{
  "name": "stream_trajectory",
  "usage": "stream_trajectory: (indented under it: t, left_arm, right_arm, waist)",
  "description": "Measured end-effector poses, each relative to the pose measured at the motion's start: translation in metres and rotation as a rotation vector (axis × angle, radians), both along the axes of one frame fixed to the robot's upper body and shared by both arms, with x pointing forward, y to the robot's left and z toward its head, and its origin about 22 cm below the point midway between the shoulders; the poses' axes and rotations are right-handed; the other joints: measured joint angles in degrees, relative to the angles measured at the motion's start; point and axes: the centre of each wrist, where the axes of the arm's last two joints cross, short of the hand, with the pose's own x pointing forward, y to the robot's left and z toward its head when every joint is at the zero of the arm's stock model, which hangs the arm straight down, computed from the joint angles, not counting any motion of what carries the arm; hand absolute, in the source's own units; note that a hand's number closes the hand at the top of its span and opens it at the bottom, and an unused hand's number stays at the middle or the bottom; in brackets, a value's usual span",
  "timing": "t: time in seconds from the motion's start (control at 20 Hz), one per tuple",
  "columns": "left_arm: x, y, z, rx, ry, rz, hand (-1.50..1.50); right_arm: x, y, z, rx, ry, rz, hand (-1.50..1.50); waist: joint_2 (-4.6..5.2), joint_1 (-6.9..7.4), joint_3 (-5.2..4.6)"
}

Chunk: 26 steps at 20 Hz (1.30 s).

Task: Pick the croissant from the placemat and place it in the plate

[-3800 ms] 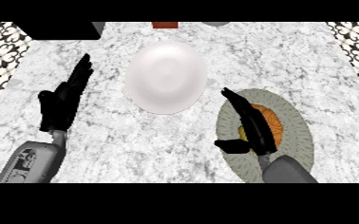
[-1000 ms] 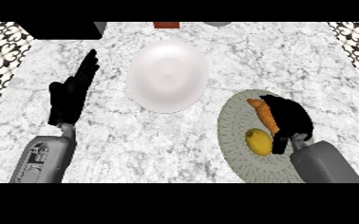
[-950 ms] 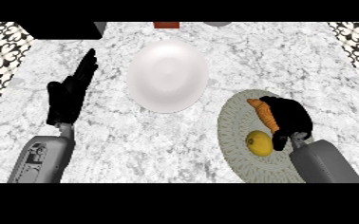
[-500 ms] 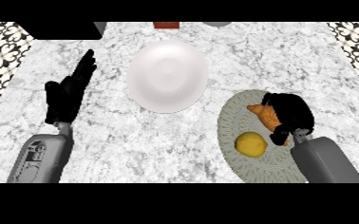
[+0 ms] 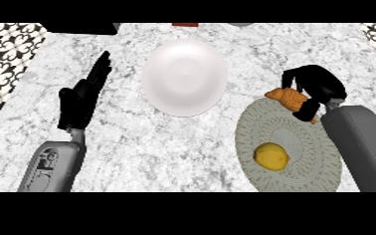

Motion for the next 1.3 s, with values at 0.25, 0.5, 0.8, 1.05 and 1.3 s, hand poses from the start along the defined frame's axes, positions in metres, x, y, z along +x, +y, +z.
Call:
stream_trajectory:
  t: [0.25,0.5,0.8,1.05,1.3]
  left_arm:
    - [0.003,0.000,0.003,0.004,-0.010,-0.007,0.00]
    - [0.001,0.001,0.000,0.006,-0.009,-0.001,0.00]
    - [0.002,0.002,-0.003,0.005,-0.002,0.012,0.00]
    - [0.000,0.000,0.001,0.009,0.004,0.022,0.00]
    - [-0.002,0.003,0.001,0.006,0.006,0.025,0.00]
  right_arm:
    - [0.028,-0.012,0.035,0.163,-0.180,0.132,1.50]
    - [0.048,-0.013,0.061,0.335,-0.347,0.267,1.50]
    - [0.073,0.024,0.080,0.491,-0.392,0.454,1.50]
    - [0.087,0.070,0.083,0.564,-0.309,0.528,1.50]
    - [0.092,0.126,0.075,0.598,-0.229,0.559,1.50]
  waist:
    - [0.18,0.37,0.06]
    - [-0.01,0.18,0.01]
    - [-0.38,-0.66,-0.11]
    - [-0.67,-1.25,-0.16]
    - [-0.67,-1.40,-0.19]
